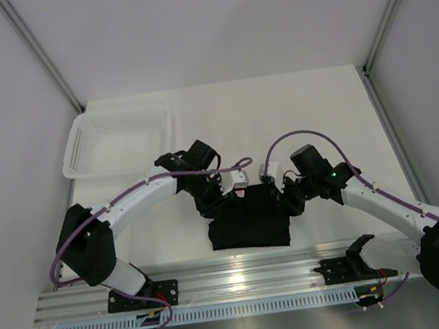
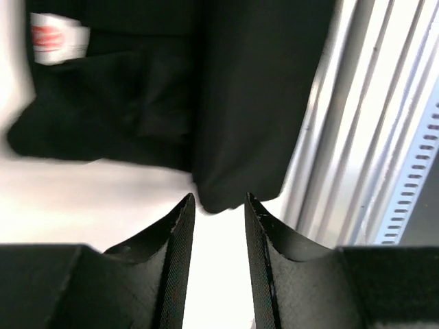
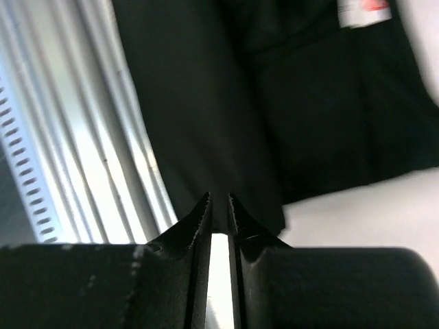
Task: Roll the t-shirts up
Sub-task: Roll the tshirt
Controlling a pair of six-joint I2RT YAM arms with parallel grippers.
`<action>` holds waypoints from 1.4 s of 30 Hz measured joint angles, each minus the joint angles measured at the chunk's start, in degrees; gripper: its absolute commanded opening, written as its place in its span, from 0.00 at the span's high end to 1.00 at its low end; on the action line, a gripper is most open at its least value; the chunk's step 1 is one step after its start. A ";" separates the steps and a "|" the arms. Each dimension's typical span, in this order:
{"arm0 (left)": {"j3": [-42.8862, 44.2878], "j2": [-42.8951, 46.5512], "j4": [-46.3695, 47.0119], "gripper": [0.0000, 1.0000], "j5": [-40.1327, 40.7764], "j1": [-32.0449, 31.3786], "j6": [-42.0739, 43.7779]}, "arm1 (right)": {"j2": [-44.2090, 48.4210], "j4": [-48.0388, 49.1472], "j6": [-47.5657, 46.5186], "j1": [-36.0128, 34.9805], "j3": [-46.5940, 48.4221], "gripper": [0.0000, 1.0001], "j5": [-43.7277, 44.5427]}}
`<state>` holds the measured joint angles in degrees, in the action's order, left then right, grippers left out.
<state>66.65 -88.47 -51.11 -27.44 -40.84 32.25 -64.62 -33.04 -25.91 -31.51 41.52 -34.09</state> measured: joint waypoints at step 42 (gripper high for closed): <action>-25.83 9.92 18.10 0.50 25.49 -22.64 0.74 | 17.59 3.39 -4.74 -6.10 -9.42 0.50 16.74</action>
<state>40.82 -78.54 -33.01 -1.96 -63.48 32.99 -47.03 -29.65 -30.65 -37.60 32.10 -17.34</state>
